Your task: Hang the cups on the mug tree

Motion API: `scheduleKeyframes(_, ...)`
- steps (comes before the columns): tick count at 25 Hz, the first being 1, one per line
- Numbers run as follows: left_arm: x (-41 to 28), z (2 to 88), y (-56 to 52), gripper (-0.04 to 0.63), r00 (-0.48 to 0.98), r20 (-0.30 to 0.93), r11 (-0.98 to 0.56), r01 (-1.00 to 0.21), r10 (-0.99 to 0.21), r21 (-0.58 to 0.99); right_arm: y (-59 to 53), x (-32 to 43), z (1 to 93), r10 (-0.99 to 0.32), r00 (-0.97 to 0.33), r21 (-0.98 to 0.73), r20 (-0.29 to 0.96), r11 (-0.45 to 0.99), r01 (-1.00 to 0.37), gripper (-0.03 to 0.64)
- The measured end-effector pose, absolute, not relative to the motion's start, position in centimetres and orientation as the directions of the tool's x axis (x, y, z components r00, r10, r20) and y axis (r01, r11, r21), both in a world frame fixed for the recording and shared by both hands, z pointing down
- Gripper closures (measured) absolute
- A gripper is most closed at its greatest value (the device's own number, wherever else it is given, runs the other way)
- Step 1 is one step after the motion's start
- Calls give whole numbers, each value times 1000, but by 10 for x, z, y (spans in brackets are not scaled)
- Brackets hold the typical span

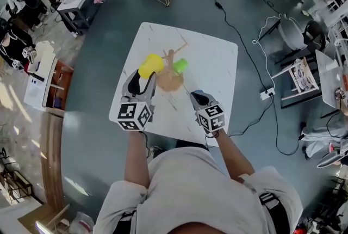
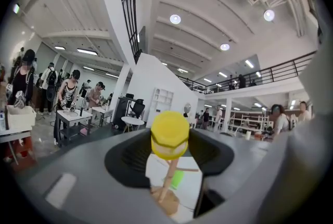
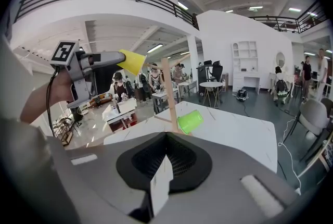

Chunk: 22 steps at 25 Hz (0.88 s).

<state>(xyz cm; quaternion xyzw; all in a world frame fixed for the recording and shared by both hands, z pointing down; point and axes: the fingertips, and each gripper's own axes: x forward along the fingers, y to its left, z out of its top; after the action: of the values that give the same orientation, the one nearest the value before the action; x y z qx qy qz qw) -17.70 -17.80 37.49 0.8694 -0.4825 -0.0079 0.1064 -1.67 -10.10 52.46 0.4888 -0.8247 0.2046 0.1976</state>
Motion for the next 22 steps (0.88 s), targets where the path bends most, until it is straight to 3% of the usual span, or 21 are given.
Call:
scheduleKeyframes(15, -151, 407, -199, 374, 595, 192, -555, -801, -781, 223, -102, 2, 529, -738, -416, -163, 531, 393, -905, 617)
scheduleKeyframes(22, -144, 415, -200, 374, 575, 231, -552, -818, -785, 162, -100, 6, 532, -731, -418, -165, 540, 394, -904, 617)
